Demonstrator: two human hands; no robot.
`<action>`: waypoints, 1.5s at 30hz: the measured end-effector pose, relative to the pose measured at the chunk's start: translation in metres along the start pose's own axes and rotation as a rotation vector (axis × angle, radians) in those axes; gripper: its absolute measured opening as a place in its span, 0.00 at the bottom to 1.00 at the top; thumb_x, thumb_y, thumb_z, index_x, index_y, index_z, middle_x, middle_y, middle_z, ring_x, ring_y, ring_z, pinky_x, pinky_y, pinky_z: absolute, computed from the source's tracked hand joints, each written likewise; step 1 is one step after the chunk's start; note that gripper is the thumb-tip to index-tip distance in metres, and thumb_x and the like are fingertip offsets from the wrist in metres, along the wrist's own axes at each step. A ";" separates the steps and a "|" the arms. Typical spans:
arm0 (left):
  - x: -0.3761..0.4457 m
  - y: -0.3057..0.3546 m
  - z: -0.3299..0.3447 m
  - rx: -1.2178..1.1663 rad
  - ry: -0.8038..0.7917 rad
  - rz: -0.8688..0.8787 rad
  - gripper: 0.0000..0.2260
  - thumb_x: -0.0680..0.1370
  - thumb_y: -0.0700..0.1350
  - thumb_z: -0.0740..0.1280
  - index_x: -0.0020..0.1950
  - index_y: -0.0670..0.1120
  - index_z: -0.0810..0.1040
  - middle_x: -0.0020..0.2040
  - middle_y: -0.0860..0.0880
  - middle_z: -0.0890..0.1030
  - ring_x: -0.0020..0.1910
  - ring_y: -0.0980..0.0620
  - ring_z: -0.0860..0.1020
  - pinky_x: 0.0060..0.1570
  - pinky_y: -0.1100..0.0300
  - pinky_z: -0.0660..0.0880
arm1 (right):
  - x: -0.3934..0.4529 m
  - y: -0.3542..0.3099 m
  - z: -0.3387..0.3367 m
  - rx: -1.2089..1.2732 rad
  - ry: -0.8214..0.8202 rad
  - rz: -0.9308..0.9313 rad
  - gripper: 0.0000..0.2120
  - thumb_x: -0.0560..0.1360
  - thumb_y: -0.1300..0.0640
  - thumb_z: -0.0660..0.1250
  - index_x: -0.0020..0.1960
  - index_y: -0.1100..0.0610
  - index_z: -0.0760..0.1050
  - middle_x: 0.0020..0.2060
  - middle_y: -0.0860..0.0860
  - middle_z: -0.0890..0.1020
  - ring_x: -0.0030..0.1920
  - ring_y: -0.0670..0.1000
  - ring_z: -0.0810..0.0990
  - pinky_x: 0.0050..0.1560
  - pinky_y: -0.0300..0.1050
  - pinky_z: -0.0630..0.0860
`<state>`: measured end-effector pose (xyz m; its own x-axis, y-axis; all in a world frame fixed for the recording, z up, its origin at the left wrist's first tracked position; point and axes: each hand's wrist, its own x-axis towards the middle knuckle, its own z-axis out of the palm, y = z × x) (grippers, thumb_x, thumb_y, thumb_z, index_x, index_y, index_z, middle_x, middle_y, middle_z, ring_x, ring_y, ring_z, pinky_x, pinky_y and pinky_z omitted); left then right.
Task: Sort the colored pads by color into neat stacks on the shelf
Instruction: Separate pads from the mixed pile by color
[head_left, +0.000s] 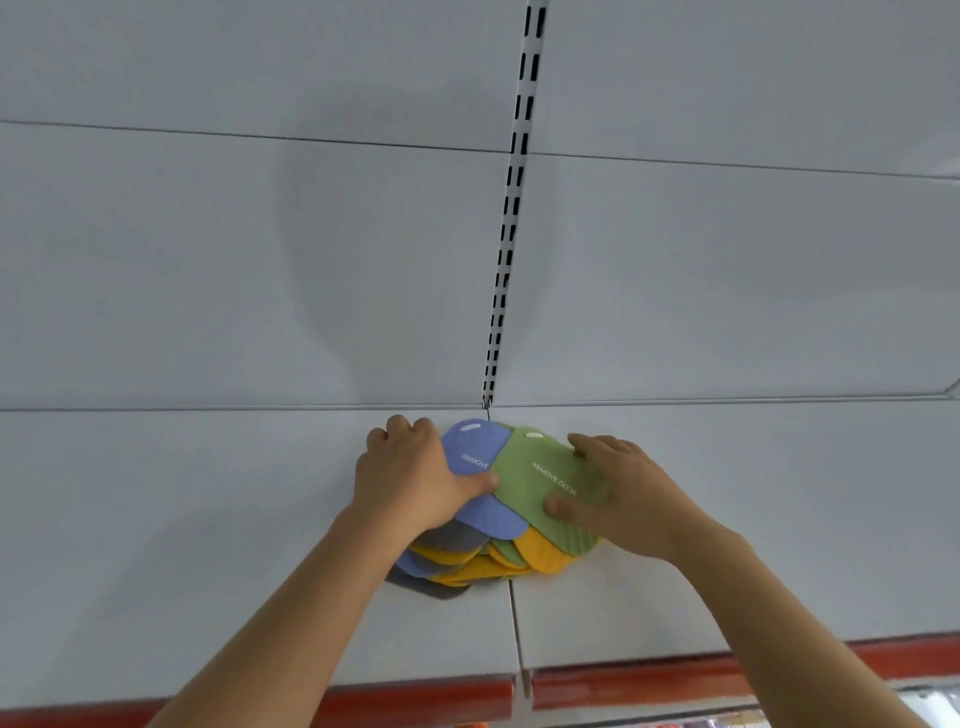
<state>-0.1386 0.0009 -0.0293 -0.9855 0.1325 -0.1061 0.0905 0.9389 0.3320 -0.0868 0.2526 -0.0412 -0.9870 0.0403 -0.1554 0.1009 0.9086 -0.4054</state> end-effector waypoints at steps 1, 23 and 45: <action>0.002 0.000 -0.001 -0.047 -0.015 -0.007 0.38 0.68 0.74 0.71 0.62 0.45 0.74 0.60 0.44 0.75 0.61 0.40 0.74 0.60 0.48 0.75 | 0.003 0.001 0.000 0.030 -0.004 0.007 0.50 0.66 0.26 0.70 0.81 0.46 0.59 0.73 0.42 0.69 0.76 0.48 0.63 0.72 0.47 0.66; 0.004 0.012 -0.025 -0.454 -0.035 -0.012 0.09 0.79 0.43 0.68 0.45 0.41 0.71 0.37 0.48 0.70 0.35 0.49 0.66 0.34 0.55 0.61 | -0.004 0.008 -0.020 0.380 0.047 0.057 0.15 0.72 0.50 0.73 0.56 0.37 0.76 0.42 0.44 0.84 0.42 0.45 0.82 0.37 0.40 0.78; -0.008 0.074 -0.005 -1.031 -0.099 0.159 0.05 0.80 0.52 0.70 0.55 0.56 0.82 0.53 0.50 0.87 0.57 0.43 0.84 0.62 0.33 0.78 | -0.120 0.046 -0.047 0.877 0.626 0.324 0.07 0.80 0.61 0.69 0.49 0.49 0.81 0.39 0.52 0.86 0.26 0.60 0.82 0.44 0.65 0.83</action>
<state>-0.1244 0.0678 0.0011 -0.9526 0.2997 -0.0522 0.0058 0.1892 0.9819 0.0300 0.3087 0.0013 -0.7621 0.6474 0.0111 0.1734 0.2206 -0.9598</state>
